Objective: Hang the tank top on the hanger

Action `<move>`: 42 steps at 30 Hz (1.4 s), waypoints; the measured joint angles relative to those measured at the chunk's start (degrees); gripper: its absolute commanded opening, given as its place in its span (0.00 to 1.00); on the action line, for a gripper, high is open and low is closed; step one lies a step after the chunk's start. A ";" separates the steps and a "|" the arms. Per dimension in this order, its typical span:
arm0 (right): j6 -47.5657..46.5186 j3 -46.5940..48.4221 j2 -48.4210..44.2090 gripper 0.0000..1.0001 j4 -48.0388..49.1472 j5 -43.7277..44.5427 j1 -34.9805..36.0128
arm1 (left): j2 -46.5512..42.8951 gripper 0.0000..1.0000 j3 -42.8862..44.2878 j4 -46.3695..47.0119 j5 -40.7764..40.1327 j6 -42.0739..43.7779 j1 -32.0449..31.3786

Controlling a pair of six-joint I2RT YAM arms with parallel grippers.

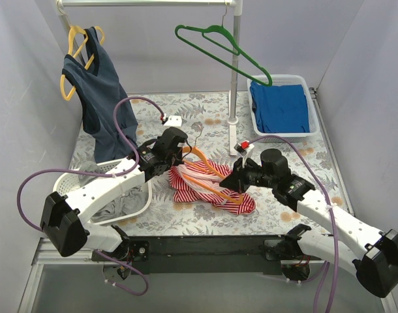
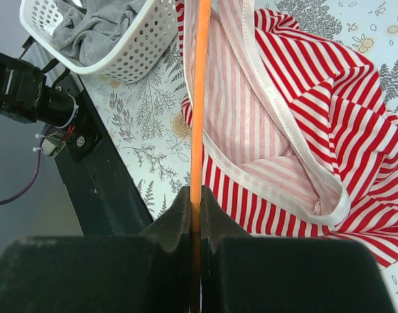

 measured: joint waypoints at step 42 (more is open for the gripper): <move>-1.84 -3.63 2.62 0.01 5.92 5.03 0.76 | 3.28 0.43 -0.31 19.30 13.81 2.40 0.33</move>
